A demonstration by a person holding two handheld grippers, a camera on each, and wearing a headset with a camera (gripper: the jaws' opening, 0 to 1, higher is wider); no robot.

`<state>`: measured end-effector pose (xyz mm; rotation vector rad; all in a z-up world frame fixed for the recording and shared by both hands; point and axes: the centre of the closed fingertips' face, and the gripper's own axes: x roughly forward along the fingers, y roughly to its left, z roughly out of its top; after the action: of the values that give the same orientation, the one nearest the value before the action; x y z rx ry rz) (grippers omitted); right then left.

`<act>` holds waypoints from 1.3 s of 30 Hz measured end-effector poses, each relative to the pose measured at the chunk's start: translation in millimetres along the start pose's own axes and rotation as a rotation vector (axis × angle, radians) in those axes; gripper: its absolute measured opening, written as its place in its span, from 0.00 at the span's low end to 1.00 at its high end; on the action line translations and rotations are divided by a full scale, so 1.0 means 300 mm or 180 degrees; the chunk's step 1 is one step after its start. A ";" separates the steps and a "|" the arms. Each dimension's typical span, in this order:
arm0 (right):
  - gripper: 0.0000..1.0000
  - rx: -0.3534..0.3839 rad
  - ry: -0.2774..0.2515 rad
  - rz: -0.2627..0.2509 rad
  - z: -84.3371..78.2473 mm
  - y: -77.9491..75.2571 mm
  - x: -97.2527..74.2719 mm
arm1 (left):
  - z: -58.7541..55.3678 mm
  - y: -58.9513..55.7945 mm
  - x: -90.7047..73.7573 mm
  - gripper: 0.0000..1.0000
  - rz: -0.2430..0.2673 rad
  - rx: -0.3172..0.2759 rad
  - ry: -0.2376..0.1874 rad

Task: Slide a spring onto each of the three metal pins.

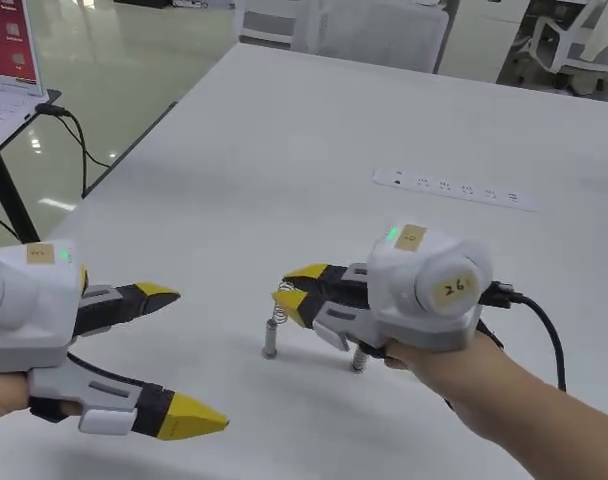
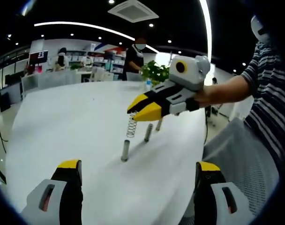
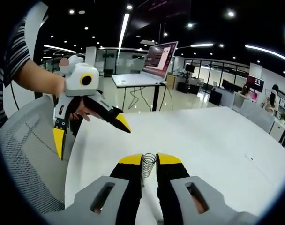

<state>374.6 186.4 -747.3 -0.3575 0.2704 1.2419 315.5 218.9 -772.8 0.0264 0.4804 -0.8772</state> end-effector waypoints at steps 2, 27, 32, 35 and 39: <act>0.08 -0.0013 0.0023 0.0008 -0.005 0.003 0.008 | 0.005 0.002 -0.001 0.98 0.0019 0.0025 -0.0010; 0.08 0.0017 0.0133 0.0073 -0.045 0.011 0.044 | 0.009 0.006 -0.012 0.98 0.0033 0.0010 -0.0022; 0.08 0.0005 0.0198 0.0076 -0.068 0.013 0.060 | 0.012 0.010 -0.019 0.98 0.0048 0.0017 -0.0021; 0.08 -0.0140 0.0321 0.0156 -0.089 0.027 0.080 | 0.010 0.013 -0.023 0.98 0.0057 0.0018 -0.0007; 0.08 -0.0155 0.0395 0.0168 -0.107 0.032 0.105 | 0.009 0.014 -0.028 0.97 0.0065 0.0011 -0.0001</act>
<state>374.8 203.3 -790.1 -0.4730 0.3582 1.2817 315.1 227.3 -767.7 0.0343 0.4776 -0.8579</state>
